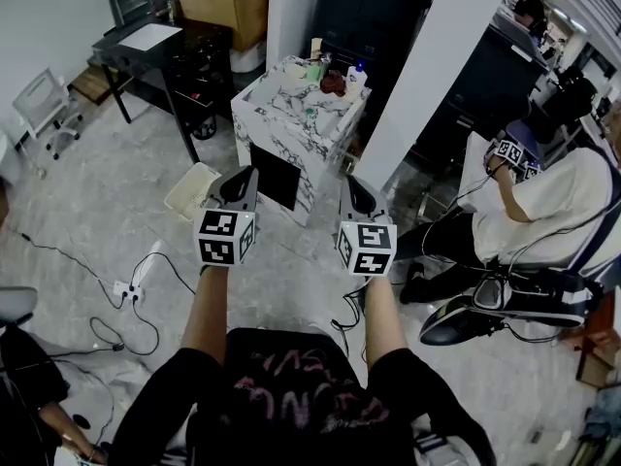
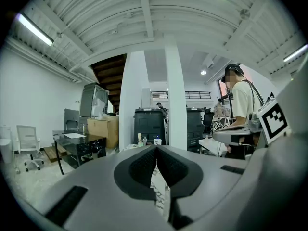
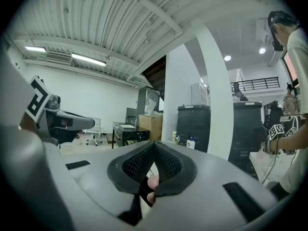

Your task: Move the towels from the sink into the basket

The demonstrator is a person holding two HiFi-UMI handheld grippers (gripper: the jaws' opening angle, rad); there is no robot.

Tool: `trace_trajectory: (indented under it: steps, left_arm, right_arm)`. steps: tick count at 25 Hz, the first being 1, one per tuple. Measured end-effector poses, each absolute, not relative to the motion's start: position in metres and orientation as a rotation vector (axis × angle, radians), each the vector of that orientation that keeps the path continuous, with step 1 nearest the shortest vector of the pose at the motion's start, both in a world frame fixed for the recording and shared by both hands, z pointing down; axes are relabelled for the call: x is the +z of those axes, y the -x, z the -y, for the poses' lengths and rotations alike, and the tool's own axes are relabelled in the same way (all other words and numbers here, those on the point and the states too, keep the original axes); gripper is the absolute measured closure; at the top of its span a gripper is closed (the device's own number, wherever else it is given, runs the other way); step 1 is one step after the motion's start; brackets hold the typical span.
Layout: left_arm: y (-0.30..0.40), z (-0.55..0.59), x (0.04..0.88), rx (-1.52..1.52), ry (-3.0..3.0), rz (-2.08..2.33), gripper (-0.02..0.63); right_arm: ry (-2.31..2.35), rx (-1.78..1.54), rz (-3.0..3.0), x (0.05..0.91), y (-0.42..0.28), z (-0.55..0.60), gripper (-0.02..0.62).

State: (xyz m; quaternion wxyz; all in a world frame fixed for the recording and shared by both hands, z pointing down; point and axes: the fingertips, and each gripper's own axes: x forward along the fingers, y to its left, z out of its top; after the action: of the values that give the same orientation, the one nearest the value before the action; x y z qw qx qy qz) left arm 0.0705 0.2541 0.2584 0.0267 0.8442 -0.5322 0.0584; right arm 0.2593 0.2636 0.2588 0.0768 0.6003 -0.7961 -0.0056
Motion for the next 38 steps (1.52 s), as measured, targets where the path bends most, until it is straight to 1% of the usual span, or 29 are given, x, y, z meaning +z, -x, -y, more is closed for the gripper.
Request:
trace_trajectory:
  steps: [21,38]
  left_arm:
    - [-0.051,-0.266,0.268,0.201,-2.627,1.600,0.589]
    - [-0.046,-0.270,0.276,0.206,-2.630,1.584,0.589]
  right_arm:
    - [-1.803,-0.022,2.352,0.267,-0.230,-0.280,0.581]
    - [-1.789,-0.037,2.346,0.272,-0.219,-0.279,0.580]
